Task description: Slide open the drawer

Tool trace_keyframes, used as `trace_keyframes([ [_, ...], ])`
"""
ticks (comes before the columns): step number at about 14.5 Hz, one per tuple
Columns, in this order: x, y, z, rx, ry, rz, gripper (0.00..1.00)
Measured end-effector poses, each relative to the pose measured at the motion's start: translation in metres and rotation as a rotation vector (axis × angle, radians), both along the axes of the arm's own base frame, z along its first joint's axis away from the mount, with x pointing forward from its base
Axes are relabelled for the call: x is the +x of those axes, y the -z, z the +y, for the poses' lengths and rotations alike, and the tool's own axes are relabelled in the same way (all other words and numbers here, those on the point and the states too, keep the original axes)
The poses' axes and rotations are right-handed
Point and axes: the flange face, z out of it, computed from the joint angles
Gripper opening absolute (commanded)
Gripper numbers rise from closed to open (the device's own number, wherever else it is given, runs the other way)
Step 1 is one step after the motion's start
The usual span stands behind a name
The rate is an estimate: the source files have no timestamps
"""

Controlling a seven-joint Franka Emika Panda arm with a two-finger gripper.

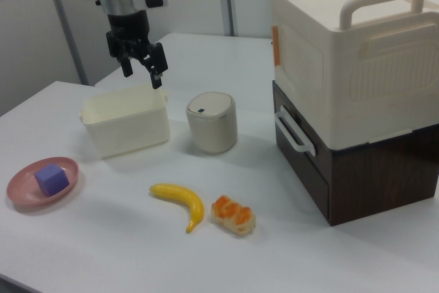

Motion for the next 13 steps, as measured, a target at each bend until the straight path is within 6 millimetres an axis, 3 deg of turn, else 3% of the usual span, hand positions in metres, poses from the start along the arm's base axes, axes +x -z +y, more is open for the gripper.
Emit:
trace_keyframes([
  [13,0.0029,0.0052,0.0068,-0.005,0.031,0.012,1.00],
])
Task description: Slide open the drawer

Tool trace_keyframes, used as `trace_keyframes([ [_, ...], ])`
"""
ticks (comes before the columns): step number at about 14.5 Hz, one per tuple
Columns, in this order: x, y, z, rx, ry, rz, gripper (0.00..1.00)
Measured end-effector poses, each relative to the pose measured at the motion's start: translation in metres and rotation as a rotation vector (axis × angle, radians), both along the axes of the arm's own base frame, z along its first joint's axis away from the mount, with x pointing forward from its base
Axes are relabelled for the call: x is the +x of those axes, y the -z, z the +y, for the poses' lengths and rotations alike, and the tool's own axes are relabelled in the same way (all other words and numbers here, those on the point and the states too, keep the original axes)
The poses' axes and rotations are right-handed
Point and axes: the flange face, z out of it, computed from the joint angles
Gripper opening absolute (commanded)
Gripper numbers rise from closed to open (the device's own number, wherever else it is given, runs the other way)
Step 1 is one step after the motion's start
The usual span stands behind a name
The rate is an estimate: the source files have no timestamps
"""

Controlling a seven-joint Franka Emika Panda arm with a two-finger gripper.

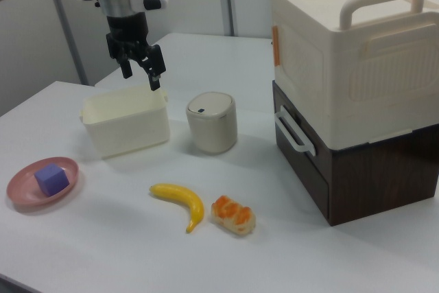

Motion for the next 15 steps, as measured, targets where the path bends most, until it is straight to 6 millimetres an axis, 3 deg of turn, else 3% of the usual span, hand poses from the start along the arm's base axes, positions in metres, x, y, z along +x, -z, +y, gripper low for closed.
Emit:
trace_keyframes([
  [9,0.001,0.000,-0.006,-0.022,0.006,-0.008,1.00],
  [12,0.010,0.008,-0.027,-0.071,0.028,-0.028,1.00],
  [15,0.025,0.034,-0.058,-0.117,0.011,-0.020,1.00],
])
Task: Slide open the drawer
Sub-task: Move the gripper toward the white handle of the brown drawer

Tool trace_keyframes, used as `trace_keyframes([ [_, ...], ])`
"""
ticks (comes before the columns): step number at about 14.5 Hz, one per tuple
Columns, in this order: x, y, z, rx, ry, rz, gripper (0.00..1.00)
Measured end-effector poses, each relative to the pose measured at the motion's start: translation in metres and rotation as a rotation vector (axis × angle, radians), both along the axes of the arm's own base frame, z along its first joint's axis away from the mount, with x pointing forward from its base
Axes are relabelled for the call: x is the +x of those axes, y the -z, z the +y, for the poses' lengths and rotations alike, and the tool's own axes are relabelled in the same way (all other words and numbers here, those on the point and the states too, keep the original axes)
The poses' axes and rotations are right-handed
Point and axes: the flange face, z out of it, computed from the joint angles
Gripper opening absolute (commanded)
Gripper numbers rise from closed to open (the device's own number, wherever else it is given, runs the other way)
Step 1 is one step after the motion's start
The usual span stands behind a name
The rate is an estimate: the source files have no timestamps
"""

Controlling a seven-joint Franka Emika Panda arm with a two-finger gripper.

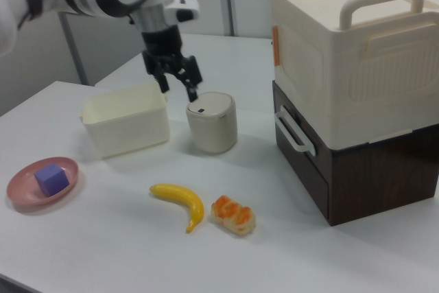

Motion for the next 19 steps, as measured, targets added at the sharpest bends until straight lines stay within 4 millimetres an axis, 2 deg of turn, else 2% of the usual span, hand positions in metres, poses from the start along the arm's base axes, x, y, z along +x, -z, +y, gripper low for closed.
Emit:
trace_keyframes([
  [2,0.005,0.008,-0.022,-0.037,-0.031,-0.009,1.00],
  [6,0.010,0.012,-0.068,-0.155,-0.157,-0.038,1.00],
  [10,0.025,0.027,-0.081,-0.289,-0.261,-0.037,1.00],
  [16,0.058,0.094,-0.102,-0.431,-0.343,-0.015,1.00],
  [19,0.059,0.111,-0.113,-0.433,-0.340,0.007,1.00],
])
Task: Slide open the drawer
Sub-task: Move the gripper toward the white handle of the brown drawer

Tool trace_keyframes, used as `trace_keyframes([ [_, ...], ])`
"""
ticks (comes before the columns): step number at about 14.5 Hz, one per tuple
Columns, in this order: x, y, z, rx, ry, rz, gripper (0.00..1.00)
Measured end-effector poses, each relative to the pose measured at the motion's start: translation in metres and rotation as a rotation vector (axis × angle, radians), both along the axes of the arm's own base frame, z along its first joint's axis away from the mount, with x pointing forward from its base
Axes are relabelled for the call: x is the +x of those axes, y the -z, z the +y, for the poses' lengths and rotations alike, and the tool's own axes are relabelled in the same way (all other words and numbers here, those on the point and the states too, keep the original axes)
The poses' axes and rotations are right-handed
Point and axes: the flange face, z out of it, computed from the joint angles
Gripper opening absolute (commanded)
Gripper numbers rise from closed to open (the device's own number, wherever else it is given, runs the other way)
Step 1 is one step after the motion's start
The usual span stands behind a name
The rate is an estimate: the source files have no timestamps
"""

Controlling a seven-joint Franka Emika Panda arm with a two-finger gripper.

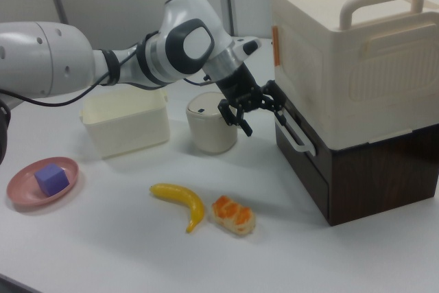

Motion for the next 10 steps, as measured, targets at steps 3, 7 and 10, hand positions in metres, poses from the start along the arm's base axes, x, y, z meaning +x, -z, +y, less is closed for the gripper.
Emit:
trace_keyframes([
  [3,0.000,0.018,-0.012,-0.014,0.009,0.032,1.00],
  [7,0.001,0.042,-0.035,-0.012,0.024,0.037,1.00],
  [10,0.001,0.043,-0.052,-0.015,0.034,-0.014,1.00],
])
